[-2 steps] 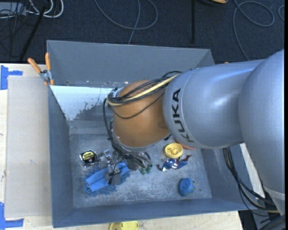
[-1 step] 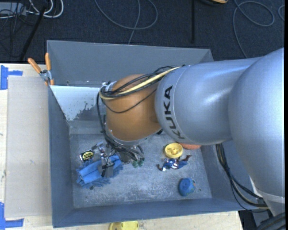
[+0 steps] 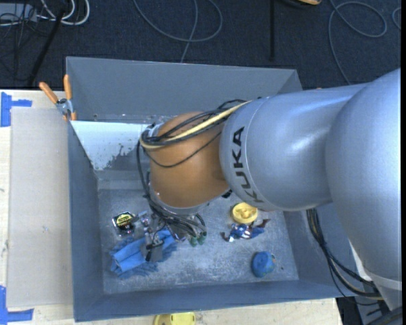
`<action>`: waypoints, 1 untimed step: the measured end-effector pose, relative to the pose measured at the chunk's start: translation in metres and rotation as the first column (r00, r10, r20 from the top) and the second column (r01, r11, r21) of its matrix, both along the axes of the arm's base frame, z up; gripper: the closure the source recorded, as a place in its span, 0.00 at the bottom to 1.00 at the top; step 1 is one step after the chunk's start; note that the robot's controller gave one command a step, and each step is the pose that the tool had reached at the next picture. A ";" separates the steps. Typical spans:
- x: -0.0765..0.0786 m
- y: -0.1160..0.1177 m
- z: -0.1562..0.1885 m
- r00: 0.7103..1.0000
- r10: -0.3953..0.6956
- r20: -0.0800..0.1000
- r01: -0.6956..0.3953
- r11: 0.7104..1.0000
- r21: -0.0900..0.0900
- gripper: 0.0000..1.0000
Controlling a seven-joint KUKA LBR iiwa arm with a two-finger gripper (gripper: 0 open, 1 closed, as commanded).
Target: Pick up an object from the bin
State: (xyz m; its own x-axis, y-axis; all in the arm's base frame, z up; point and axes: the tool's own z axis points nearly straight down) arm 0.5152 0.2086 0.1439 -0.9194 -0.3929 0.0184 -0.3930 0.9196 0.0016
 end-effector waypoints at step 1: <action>0.020 0.019 0.074 1.000 0.020 0.016 -0.021 1.000 0.006 1.00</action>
Offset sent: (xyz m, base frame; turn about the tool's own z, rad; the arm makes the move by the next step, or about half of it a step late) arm 0.0076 0.0210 0.1172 -0.0327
